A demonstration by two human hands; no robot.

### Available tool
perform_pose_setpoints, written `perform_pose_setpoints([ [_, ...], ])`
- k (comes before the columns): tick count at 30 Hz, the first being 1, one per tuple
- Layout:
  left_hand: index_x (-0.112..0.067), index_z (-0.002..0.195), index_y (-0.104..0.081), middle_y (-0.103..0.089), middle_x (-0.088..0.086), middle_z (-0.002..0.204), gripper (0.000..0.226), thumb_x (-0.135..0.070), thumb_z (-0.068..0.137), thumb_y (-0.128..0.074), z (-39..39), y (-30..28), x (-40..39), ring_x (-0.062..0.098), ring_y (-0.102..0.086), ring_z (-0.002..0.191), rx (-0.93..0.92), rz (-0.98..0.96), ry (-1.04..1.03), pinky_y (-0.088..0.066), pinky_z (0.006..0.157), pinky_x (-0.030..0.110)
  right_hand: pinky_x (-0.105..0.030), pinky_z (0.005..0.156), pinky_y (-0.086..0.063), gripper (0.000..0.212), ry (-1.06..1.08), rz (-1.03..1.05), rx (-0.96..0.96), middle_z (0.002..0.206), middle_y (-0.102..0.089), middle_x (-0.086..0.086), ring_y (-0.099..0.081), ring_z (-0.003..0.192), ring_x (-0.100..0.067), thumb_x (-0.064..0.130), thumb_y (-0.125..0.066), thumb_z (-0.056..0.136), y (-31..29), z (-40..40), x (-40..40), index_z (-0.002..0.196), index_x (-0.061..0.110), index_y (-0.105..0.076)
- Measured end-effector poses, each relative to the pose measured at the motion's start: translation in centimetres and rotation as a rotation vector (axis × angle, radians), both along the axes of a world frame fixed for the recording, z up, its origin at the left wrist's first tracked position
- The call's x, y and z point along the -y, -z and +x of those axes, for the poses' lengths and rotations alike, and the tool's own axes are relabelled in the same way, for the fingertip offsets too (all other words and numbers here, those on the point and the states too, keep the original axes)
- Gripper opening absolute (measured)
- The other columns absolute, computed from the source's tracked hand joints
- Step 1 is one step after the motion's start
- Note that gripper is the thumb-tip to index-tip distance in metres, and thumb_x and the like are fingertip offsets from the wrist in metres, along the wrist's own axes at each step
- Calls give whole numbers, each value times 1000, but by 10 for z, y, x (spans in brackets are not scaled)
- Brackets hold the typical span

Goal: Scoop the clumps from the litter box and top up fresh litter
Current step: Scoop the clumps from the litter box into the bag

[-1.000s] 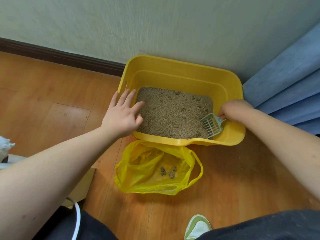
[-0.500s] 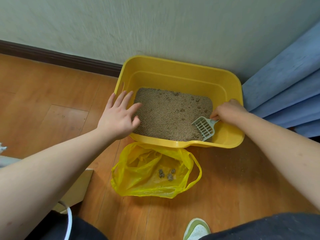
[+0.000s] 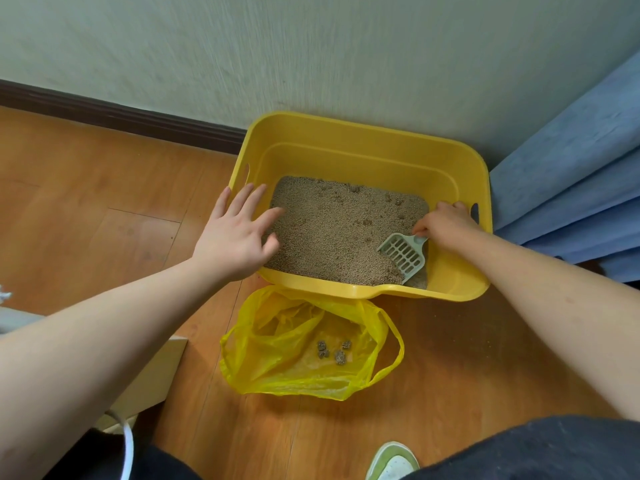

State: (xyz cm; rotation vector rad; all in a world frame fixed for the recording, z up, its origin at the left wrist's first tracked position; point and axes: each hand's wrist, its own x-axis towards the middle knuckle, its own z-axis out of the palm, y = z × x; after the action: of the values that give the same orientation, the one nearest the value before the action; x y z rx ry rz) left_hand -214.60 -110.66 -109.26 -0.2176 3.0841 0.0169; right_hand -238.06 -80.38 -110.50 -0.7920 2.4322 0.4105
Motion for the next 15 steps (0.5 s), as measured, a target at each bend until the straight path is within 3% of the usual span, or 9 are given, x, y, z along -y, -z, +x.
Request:
perform_pose_setpoints([
  [5,-31,142,-46,-25,12,160,59,-49,91,-22,-1,0,0,29,-15,150,0,-1,-1,-6,120,54,-45,98,-29,23,-27,-86,-9,116,-49,-2,-34,115,-42,42,-48,93,5,4,5,106,47,-66],
  [9,-31,142,-45,-24,11,160,59,-50,91,-22,-1,0,1,28,-14,150,7,-13,0,-6,120,54,-51,103,-31,37,-163,-128,2,115,-53,1,-36,117,-37,53,-40,75,11,2,17,95,40,-69],
  [13,-31,141,-46,-26,11,160,58,-49,91,-23,0,0,1,29,-16,149,6,-17,2,-6,120,55,-52,104,-30,20,-411,-138,19,112,-55,3,-37,116,-34,41,-61,81,3,9,43,98,37,-70],
  [15,-30,141,-47,-27,12,159,58,-49,91,-24,0,0,1,29,-18,149,4,-22,5,-7,120,55,-48,106,-27,15,-484,-106,18,108,-50,4,-34,117,-32,36,-62,87,-3,11,53,98,32,-70],
])
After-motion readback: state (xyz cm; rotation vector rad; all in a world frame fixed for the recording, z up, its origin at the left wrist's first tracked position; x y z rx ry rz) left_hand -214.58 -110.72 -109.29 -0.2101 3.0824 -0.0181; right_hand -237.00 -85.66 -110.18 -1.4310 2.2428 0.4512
